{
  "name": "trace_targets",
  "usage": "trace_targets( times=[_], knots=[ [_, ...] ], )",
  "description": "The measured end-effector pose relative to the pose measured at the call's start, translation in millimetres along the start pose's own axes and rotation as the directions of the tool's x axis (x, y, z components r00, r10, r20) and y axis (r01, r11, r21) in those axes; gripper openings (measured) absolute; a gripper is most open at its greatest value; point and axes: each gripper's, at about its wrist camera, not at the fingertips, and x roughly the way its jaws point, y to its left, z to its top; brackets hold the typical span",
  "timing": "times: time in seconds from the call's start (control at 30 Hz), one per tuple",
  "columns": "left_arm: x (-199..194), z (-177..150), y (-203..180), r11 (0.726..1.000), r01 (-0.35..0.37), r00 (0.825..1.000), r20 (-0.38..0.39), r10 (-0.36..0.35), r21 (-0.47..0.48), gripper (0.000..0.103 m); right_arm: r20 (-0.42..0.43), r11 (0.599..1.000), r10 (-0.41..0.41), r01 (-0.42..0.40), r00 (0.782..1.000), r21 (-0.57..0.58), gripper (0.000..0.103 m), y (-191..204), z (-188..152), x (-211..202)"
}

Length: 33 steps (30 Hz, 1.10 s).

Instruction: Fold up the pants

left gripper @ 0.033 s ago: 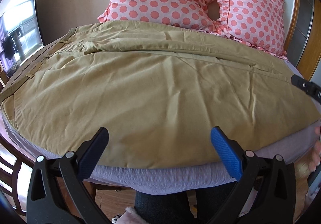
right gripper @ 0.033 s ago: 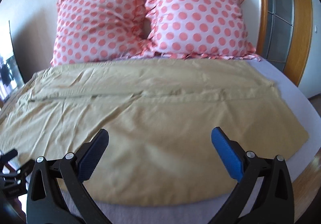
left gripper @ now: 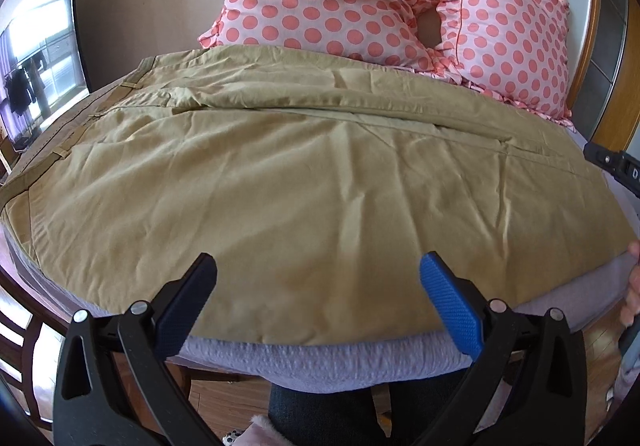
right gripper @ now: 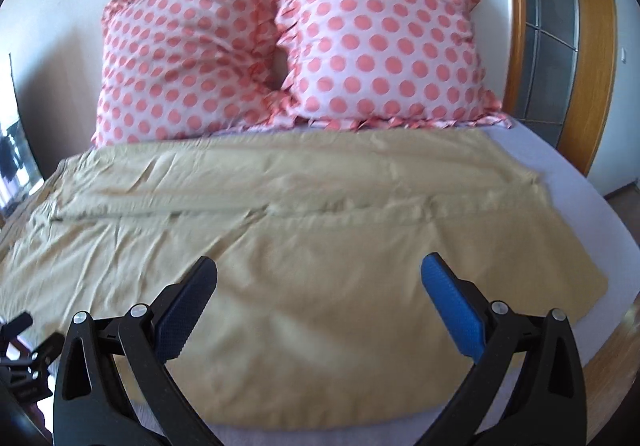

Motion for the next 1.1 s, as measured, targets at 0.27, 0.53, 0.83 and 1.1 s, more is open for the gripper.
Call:
trace_targets(
  times=[0.27, 0.53, 0.83, 1.1],
  knots=[
    [-6, 57, 27, 0.998, -0.034, 0.995, 0.088, 0.039, -0.047, 0.101, -0.215, 0.946, -0.208, 0.253, 0.954, 0.205, 0.073, -87, 112, 141],
    [13, 98, 48, 0.997, 0.001, 0.993, 0.117, 0.008, -0.076, 0.101, -0.424, 0.816, -0.297, 0.458, 0.856, 0.353, 0.057, -147, 134, 257],
    [36, 105, 48, 0.998, 0.017, 0.997, 0.08, -0.012, -0.062, 0.101, -0.4, 0.803, -0.367, 0.503, 0.84, 0.319, 0.042, -151, 129, 277],
    [30, 96, 64, 0.993, 0.034, 0.997, 0.078, -0.025, -0.114, 0.101, -0.208, 0.803, -0.138, 0.232, 0.968, 0.549, 0.004, -172, 94, 197]
  ],
)
